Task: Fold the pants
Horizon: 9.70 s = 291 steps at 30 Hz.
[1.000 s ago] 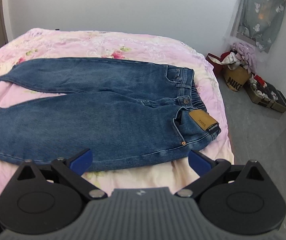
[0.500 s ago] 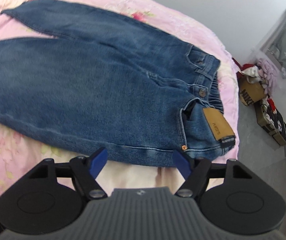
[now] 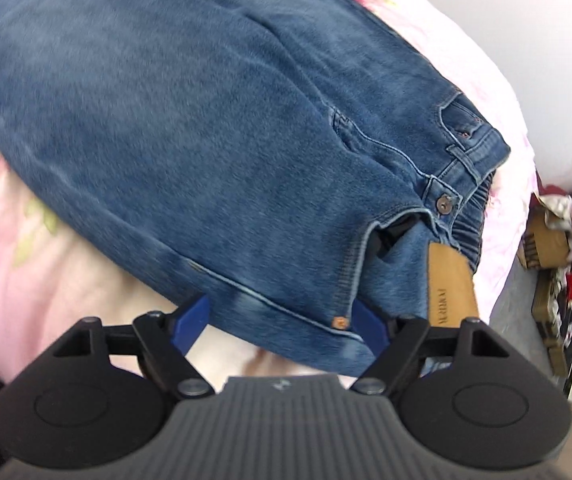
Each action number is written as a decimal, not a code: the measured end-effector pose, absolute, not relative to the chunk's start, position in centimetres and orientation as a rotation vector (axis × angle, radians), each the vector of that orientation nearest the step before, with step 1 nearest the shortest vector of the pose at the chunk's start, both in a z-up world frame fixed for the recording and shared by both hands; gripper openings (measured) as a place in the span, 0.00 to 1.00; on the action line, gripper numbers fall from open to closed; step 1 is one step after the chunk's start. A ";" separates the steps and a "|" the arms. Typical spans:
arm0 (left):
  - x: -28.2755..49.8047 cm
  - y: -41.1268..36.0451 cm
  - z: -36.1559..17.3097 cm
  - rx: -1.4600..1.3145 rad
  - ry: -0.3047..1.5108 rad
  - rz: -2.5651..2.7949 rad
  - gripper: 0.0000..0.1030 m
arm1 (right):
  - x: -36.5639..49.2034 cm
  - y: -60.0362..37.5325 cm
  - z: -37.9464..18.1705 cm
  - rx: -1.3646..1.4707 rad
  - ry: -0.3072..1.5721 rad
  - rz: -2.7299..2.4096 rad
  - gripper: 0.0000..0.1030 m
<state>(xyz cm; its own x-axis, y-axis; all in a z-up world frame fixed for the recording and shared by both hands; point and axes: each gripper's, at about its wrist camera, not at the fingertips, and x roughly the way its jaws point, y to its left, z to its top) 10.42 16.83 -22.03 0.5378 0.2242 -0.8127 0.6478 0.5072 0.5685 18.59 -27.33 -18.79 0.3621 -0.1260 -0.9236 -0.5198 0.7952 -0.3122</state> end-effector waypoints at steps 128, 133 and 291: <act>50.7 19.9 -13.8 0.471 0.892 0.247 0.64 | 48.5 -30.6 -19.2 -0.455 0.885 -0.108 0.52; 46.7 23.6 -12.8 0.357 0.890 0.211 0.64 | 42.9 -24.7 -18.4 -0.347 0.845 0.014 0.58; 41.3 15.4 -13.7 -0.078 0.803 0.320 0.35 | 35.8 -49.7 -26.4 0.890 0.726 -0.257 0.31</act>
<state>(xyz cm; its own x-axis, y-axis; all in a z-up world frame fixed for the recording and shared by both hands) 41.29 15.36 -13.68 0.6492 0.2518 -0.7177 -0.3103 0.9492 0.0523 35.79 -49.73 -26.42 0.7358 0.0856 -0.6718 0.4896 0.6181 0.6150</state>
